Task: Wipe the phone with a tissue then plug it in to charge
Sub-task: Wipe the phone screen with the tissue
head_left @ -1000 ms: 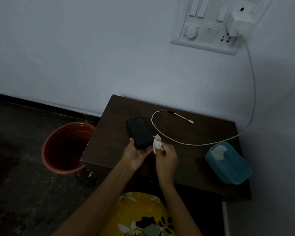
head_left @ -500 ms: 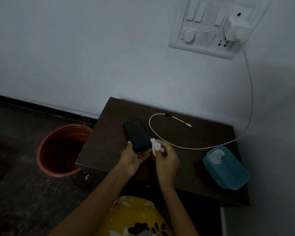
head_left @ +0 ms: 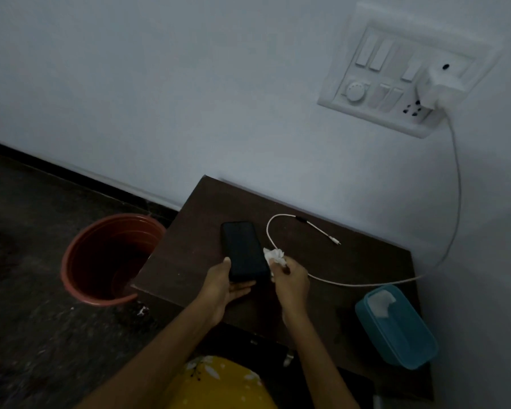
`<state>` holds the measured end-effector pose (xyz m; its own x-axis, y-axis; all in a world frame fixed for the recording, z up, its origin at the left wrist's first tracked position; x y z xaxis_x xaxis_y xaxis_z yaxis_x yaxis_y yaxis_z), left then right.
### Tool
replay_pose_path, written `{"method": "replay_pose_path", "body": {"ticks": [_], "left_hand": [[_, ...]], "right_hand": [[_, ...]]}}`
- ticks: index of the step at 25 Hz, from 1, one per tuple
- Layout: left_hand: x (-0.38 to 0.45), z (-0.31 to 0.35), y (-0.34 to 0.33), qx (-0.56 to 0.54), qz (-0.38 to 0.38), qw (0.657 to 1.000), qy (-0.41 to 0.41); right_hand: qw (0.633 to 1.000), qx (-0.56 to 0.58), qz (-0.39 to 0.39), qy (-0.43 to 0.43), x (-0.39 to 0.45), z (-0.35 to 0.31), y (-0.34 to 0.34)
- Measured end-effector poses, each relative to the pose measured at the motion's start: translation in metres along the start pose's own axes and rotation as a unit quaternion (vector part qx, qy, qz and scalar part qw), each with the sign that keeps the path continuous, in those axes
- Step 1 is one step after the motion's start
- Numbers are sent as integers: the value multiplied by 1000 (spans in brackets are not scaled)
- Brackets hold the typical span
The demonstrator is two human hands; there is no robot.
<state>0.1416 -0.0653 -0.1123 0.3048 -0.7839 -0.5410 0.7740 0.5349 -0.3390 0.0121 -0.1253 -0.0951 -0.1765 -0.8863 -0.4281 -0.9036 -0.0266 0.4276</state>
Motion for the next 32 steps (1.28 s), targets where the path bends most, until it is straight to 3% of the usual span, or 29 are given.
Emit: {"method": "replay_pose_path", "body": {"ticks": [4,8,11,16,22,26,29,32], "left_hand": [[2,5,11,57,-25,998,-17],[-1,5,19,104,-43,994,-11],[-1,3,23,196,-53,979,-28],[0,-2,27,364,-121,919,-94],[-3,2,36,547,-83,815,-171],[-5,0,39,570,-31,792,-218],[-6,1,39,584,0,778,-231],[-4,1,40,597,20,764,-244]], "right_hand": [[989,-131,-32,55,40,-38,-33],[952,-278,-28,126,78,-72,-71],[904,-363,-55,221,77,-91,-97],[827,-431,-154,327,56,-105,-136],[743,-492,-212,400,38,-113,-134],[667,-559,-250,424,9,-92,-130],[673,-546,-267,421,-8,-75,-119],[726,-483,-281,399,-18,-60,-106]]}}
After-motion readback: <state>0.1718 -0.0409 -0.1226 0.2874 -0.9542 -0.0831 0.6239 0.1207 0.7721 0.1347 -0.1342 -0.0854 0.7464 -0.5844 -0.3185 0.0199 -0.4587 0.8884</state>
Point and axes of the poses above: each hand's wrist, its own x-axis towards the middle knuckle, its own y-axis out of the back of the hand, z = x × y, the point moved 5 cm from there along x, towards the middle knuckle, and after that the axes turned 14 degrees about -y, right-handed, at the moved point
